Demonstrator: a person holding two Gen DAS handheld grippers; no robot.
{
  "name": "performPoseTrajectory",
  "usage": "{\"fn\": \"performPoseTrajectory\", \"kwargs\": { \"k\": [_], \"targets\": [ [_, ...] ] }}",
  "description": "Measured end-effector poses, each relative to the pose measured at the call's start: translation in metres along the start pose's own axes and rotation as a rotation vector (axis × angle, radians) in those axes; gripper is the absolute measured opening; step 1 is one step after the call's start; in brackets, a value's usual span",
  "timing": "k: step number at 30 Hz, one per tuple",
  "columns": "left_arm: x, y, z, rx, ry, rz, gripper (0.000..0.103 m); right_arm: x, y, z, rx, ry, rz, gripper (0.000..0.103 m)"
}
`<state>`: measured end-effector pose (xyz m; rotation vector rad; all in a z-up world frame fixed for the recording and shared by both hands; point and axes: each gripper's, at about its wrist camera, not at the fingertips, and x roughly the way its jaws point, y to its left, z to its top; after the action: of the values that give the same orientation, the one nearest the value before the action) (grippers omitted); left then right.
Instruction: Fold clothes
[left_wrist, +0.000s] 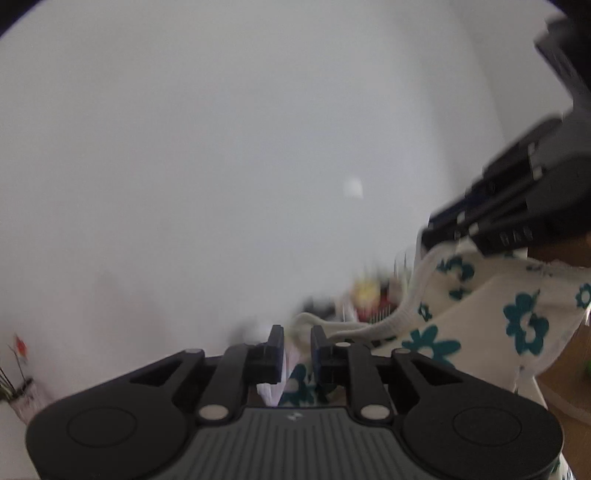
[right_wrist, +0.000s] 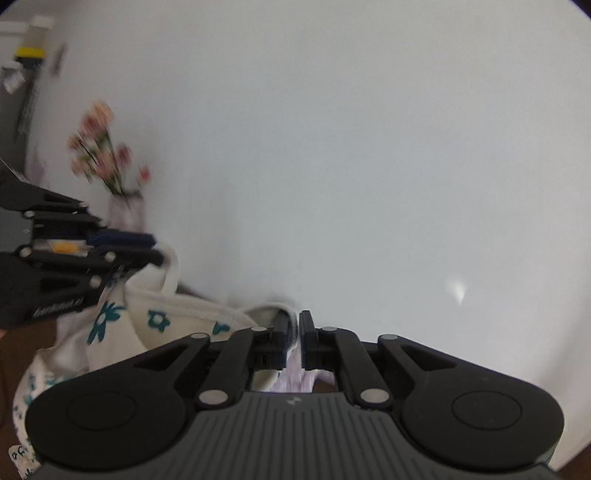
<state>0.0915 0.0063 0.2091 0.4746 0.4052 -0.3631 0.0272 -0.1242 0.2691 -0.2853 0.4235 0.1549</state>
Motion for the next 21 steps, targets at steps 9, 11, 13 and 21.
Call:
{"fn": "performPoseTrajectory", "kwargs": {
  "k": [9,11,13,21],
  "targets": [
    [-0.028,-0.043,-0.173,-0.222,0.181,-0.152,0.062,0.084,0.042,-0.181,0.141,0.329,0.141,0.055],
    [-0.052,-0.064,-0.197,-0.224,0.176,-0.205,0.063,0.056,0.055,-0.221,0.167,0.320,0.227,0.055],
    [-0.065,-0.085,-0.216,-0.234,0.189,-0.207,0.063,0.030,0.066,-0.244,0.205,0.310,0.290,0.053],
    [-0.086,-0.114,-0.261,-0.275,0.245,-0.141,0.047,-0.025,0.107,-0.297,0.150,0.338,0.294,0.019]
  ]
}}
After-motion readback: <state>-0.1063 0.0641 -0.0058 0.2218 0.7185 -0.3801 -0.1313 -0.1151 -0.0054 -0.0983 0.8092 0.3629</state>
